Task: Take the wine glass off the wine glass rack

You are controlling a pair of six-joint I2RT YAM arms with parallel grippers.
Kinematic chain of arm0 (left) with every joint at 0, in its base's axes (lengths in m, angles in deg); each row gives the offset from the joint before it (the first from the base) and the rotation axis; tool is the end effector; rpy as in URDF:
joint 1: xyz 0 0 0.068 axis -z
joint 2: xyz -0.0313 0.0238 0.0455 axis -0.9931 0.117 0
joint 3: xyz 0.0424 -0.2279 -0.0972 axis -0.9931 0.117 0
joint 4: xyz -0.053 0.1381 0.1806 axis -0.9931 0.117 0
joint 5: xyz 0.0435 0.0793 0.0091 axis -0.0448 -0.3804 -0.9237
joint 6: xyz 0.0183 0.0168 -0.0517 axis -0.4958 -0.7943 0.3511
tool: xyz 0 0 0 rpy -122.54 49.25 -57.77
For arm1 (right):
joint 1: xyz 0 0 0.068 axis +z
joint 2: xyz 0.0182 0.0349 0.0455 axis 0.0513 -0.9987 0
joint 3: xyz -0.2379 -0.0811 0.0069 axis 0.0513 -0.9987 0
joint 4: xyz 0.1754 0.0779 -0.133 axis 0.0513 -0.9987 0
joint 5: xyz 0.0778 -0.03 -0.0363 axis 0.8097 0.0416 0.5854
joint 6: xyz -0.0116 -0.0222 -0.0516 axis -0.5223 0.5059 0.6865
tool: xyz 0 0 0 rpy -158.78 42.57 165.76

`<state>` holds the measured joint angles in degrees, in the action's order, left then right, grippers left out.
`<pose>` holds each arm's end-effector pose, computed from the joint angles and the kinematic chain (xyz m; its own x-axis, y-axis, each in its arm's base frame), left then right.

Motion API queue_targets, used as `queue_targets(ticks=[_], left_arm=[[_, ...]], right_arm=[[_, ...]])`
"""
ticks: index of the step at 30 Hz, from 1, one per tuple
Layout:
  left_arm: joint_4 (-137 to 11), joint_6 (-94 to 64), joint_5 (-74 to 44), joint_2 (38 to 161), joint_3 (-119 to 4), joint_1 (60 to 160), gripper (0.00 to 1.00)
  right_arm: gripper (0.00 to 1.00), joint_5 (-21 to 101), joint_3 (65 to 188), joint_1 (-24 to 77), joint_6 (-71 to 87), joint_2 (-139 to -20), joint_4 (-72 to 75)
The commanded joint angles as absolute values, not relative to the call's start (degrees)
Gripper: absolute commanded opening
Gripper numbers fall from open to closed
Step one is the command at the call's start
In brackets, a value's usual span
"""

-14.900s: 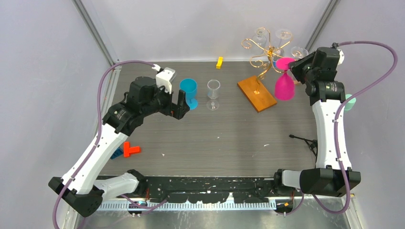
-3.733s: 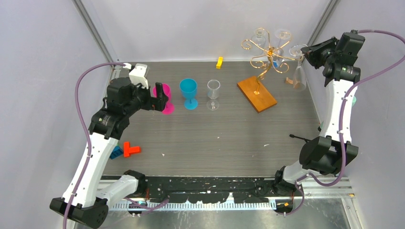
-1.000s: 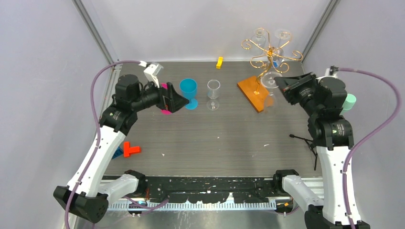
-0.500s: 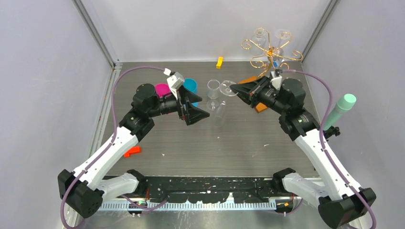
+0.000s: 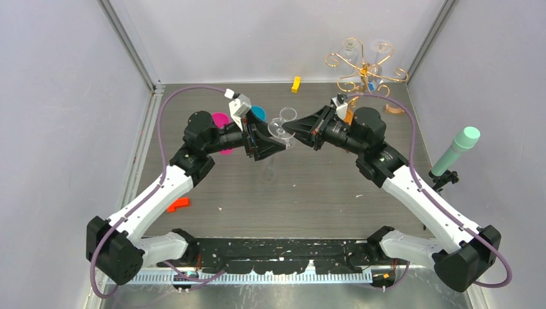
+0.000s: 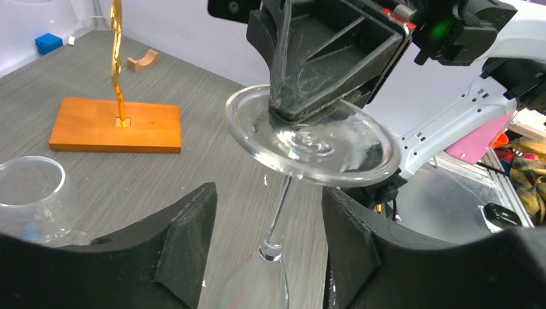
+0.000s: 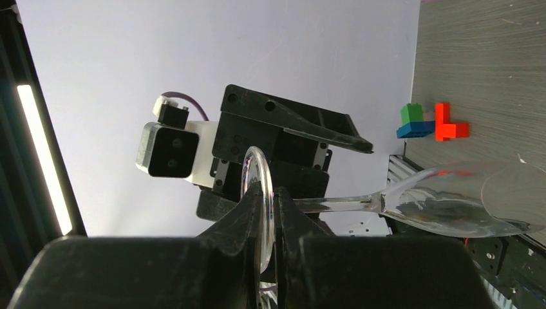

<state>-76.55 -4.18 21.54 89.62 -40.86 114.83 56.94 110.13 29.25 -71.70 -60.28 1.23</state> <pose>0.1943 -0.1530 0.3642 -0.2976 -0.1332 -0.9454 0.9269 0.1968 -0.3195 0.1889 0.1391 0.3721 -0.8393 0.5424 -0.0369 -0.0043 0.0612 0.9981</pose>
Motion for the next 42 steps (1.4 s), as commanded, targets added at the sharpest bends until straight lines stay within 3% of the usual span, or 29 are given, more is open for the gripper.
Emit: queue_targets(ticks=[1,7,11,12,14,15,16,17,19,22,28,38,42], left_arm=[[-81.7,-3.1,23.3,89.8,-39.6,115.1,0.58],[-82.1,-2.4,24.3,90.8,-40.1,115.1,0.31],[-82.3,-2.1,24.8,91.1,-40.3,115.1,0.01],[-82.3,-2.1,24.8,91.1,-40.4,115.1,0.0],[-82.4,-2.1,24.0,90.7,-40.4,115.1,0.0],[-82.5,-2.2,23.5,90.4,-40.5,115.1,0.0],[-82.4,-2.2,22.7,90.2,-40.5,115.1,0.0],[-82.2,-2.2,21.7,89.7,-40.5,115.1,0.0],[-81.4,-2.4,18.8,88.8,-40.6,115.1,0.0],[-78.7,-3.8,13.9,86.8,-41.1,115.1,0.0],[-74.3,-3.7,-3.1,82.3,-42.6,115.1,0.0],[-68.5,13.4,-29.1,78.4,-47.4,115.1,0.0],[-68.1,22.4,-31.5,77.5,-46.6,115.1,0.0]], right_arm=[[0.0,57.6,112.5,29.9,-73.9,-60.4,8.8],[0.0,58.6,114.2,29.9,-73.3,-61.5,8.2],[0.0,58.7,114.3,30.0,-73.2,-61.7,8.1],[0.0,58.6,114.2,30.0,-73.1,-61.7,8.1],[0.08,58.5,114.2,30.0,-72.7,-61.8,8.0],[0.21,58.4,114.0,30.0,-72.3,-61.7,7.8],[0.28,57.9,113.9,30.0,-72.0,-61.6,7.8],[0.43,57.1,113.7,30.0,-70.9,-61.2,7.7],[0.61,54.8,113.2,30.0,-68.8,-60.1,6.1],[0.76,50.6,111.9,30.0,-65.8,-57.2,2.8],[0.8,44.7,106.9,30.0,-60.8,-51.1,-1.3],[0.8,44.0,99.3,36.6,-59.4,-52.5,9.8],[0.73,45.6,99.6,39.3,-60.3,-55.0,14.5]])
